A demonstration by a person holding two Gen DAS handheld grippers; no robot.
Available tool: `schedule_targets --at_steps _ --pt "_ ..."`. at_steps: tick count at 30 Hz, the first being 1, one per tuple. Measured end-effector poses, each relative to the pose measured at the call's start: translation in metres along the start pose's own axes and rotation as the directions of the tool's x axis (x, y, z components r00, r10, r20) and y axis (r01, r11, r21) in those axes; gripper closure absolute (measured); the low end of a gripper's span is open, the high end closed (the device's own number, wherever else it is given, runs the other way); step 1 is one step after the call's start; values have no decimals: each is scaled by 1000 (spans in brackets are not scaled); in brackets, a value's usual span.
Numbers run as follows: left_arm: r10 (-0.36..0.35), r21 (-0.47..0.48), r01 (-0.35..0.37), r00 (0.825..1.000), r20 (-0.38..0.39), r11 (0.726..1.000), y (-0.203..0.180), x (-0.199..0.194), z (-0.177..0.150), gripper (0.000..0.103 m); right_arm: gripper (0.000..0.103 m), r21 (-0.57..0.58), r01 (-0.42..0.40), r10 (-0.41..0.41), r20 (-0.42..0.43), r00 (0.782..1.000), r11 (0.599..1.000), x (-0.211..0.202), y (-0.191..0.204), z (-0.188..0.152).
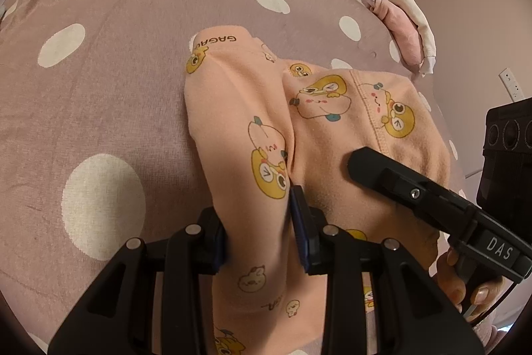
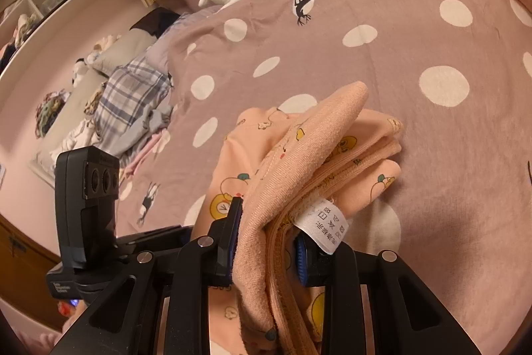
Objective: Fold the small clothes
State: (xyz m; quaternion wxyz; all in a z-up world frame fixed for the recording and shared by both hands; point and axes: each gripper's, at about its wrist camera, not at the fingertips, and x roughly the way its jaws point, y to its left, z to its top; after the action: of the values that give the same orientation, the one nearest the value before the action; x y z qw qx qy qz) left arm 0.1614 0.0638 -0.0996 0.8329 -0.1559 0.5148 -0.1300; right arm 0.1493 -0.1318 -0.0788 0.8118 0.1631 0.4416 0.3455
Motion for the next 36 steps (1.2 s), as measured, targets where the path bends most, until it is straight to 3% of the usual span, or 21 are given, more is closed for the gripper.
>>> schedule_targets --at_steps 26,36 --pt "18 -13 -18 1000 -17 1000 1 9 1 70 74 73 2 -1 -13 1000 997 5 -22 -2" --pt "26 -22 -26 999 -20 999 8 8 -1 66 74 129 85 -79 -45 996 988 8 -41 -2"
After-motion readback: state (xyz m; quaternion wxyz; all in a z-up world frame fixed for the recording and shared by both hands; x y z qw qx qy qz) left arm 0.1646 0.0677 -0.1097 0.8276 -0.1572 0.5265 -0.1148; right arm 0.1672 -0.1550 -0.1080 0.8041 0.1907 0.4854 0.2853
